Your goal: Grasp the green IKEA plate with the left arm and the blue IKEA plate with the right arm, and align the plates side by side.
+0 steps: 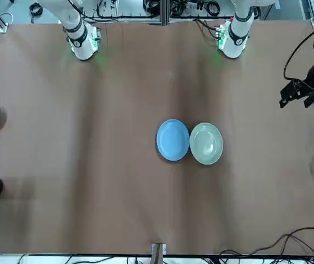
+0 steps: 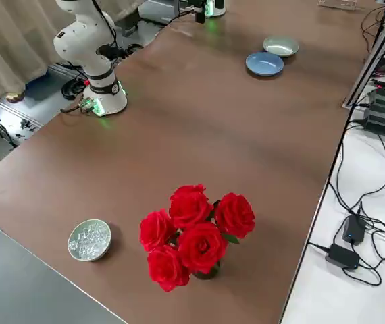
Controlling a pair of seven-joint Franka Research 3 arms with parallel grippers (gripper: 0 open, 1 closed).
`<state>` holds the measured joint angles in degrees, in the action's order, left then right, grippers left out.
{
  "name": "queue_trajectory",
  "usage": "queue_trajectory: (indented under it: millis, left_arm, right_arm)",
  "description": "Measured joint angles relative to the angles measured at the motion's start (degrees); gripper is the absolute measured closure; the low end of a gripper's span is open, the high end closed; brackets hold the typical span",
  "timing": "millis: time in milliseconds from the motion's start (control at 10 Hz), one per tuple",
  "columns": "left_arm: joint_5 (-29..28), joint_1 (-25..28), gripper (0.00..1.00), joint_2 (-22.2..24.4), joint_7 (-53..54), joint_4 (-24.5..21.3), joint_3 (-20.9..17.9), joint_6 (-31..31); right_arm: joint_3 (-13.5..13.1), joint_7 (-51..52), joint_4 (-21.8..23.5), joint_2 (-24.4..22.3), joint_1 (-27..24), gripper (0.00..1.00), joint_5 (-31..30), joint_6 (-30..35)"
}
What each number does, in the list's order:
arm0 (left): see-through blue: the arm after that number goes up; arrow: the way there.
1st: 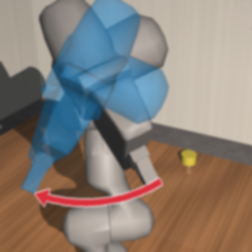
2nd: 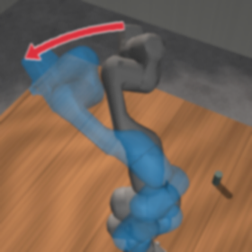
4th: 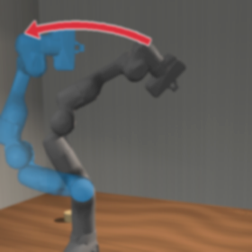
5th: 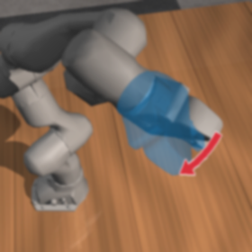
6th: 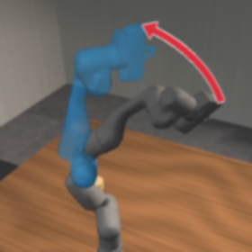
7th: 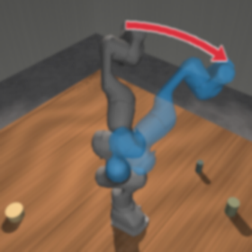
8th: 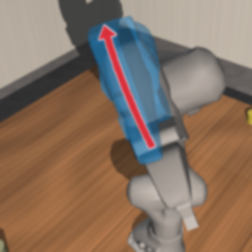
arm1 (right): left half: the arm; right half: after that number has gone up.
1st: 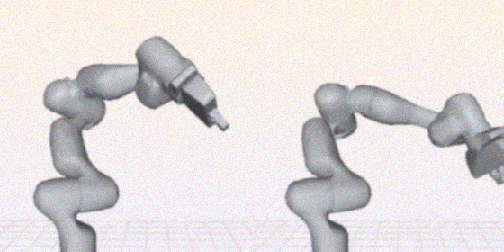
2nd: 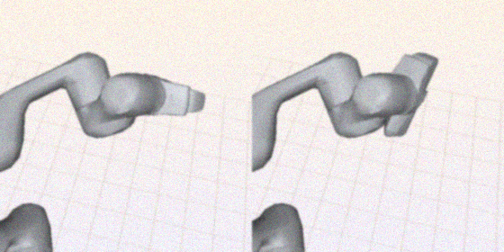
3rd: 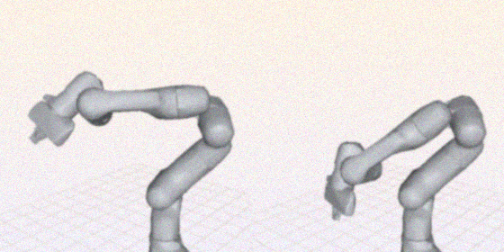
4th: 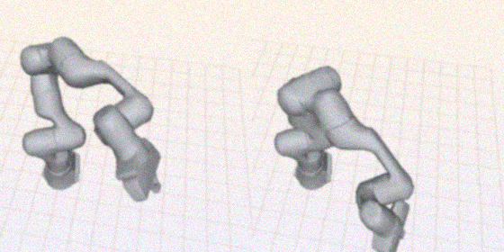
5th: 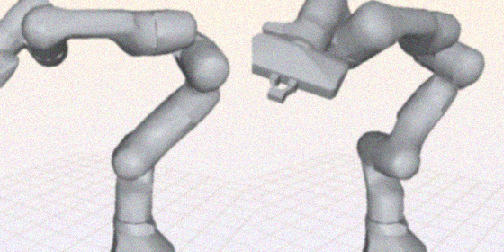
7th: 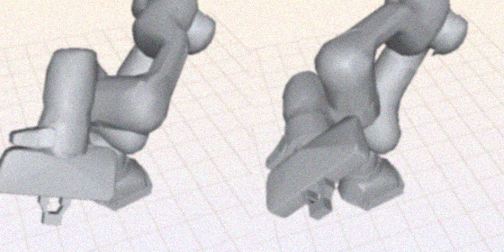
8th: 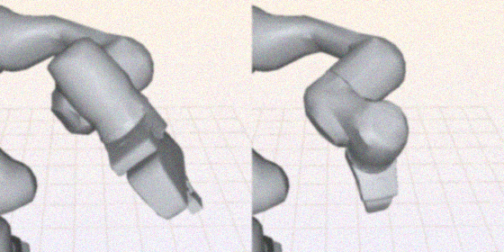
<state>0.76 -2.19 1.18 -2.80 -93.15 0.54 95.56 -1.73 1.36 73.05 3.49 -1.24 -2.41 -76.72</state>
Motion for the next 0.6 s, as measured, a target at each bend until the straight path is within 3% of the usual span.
queue_trajectory:
  millis: [600]
  left_arm:
    - [0.0,0.0,0.01,0.0,0.0,0.0,0.0,0.0]
  right_arm:
    - [0.2,-0.3,0.1,0.1,0.9,0.00,0.4,-1.5]
